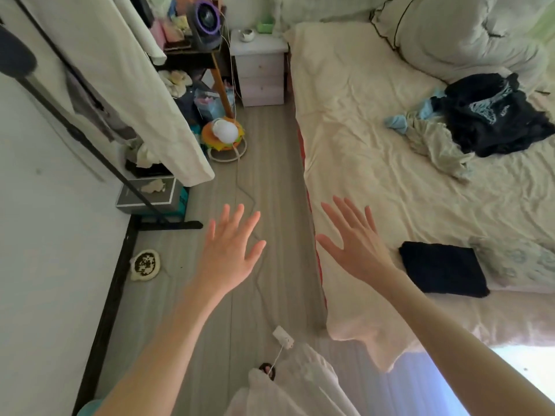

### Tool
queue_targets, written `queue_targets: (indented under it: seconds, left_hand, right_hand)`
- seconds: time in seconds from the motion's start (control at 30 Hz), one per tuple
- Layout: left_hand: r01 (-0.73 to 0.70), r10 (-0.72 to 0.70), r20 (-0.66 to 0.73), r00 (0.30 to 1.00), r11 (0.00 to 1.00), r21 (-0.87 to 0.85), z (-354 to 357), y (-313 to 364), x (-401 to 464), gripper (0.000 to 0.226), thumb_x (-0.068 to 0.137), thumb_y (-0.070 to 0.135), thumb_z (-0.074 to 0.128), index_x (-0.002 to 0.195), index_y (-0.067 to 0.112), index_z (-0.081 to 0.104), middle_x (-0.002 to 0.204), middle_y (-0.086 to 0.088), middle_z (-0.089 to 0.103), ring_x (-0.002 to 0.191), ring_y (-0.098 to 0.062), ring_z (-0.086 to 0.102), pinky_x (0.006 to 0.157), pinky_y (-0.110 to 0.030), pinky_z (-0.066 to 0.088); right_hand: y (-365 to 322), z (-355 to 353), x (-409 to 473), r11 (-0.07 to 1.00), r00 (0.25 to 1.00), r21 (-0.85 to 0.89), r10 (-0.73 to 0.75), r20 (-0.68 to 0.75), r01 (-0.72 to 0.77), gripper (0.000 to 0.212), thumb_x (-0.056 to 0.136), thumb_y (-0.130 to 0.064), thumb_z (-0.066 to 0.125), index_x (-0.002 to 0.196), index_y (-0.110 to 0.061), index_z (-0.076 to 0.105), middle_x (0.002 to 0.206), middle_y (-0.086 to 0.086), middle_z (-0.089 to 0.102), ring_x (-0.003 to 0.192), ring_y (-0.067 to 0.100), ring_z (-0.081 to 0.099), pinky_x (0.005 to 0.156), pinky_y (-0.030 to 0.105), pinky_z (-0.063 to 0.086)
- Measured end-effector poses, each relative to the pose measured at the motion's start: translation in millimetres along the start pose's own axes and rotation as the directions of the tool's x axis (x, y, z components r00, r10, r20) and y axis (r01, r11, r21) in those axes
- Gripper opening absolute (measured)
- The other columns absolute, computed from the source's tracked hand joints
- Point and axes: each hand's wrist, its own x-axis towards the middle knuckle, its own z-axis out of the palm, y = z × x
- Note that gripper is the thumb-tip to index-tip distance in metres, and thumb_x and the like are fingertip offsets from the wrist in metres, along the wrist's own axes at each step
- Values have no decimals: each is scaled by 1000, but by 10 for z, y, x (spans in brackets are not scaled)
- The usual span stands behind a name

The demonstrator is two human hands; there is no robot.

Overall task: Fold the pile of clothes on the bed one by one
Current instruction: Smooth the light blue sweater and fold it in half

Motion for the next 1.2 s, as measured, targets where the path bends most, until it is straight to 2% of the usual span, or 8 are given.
queue_targets:
  seconds: [0.1, 0.4, 0.6, 0.77, 0.9, 1.03, 1.2]
  left_hand:
    - [-33, 34, -19, 999, 999, 15, -90, -146, 69, 60, 96, 51, 28, 150, 31, 11, 159, -1, 3, 146, -23, -7, 118, -48, 6]
    - [29, -28, 29, 999, 999, -39, -155, -580, 645, 62, 97, 51, 27, 150, 32, 1, 159, -1, -5, 145, -22, -12, 119, -47, 3]
    - [67, -59, 81, 995, 993, -101, 11, -630, 1672, 62, 96, 51, 27, 150, 33, 1, 159, -1, -6, 144, -22, -14, 118, -44, 0]
    - [83, -68, 100, 993, 984, -155, -45, -527, 2895, 61, 96, 51, 27, 150, 33, 4, 159, 0, -4, 144, -20, -14, 119, -43, 1]
    - [10, 2, 72, 997, 986, -166, -241, -367, 3692, 60, 97, 49, 27, 150, 32, 6, 159, -2, 0, 145, -20, -12, 118, -45, 5]
    - [-23, 33, 51, 998, 982, -185, -401, -310, 4279, 60, 97, 46, 33, 150, 33, 8, 159, -1, 2, 146, -19, -8, 118, -43, 5]
    - [-57, 70, 59, 996, 979, -193, -468, -384, 4981, 59, 97, 44, 35, 150, 32, 12, 159, -2, 3, 146, -20, -8, 117, -43, 3]
  right_hand:
    - [-161, -79, 207, 998, 1000, -59, 3, -14, -4, 79, 83, -68, 13, 151, -29, 16, 160, 0, 10, 148, 20, 1, 119, 46, -3]
    - [-314, 47, 1020, 995, 1000, -94, 19, 7, -18, 74, 87, -66, 15, 152, -31, 9, 160, 0, 4, 147, 19, -4, 118, 46, -7]
    - [138, 257, 1930, 996, 997, -59, 74, 31, -72, 79, 83, -71, 8, 151, -32, 11, 160, 0, 7, 147, 19, -3, 118, 44, -9]
    - [733, 185, 2961, 991, 989, -57, 123, 85, -118, 71, 89, -64, 22, 151, -32, 8, 160, -1, 6, 147, 17, -4, 118, 44, -10]
    - [1079, -36, 3645, 989, 989, 4, 148, 29, -148, 72, 88, -64, 22, 151, -31, 12, 160, 0, 11, 147, 18, 0, 118, 43, -7]
    - [1328, -92, 3954, 968, 970, 57, 243, -5, -243, 69, 91, -59, 30, 151, -29, 16, 159, 1, 13, 147, 19, 3, 118, 42, -6]
    - [1620, -50, 4310, 938, 939, 31, 343, 37, -344, 66, 95, -55, 36, 151, -32, 11, 160, -2, 8, 147, 17, 0, 117, 41, -8]
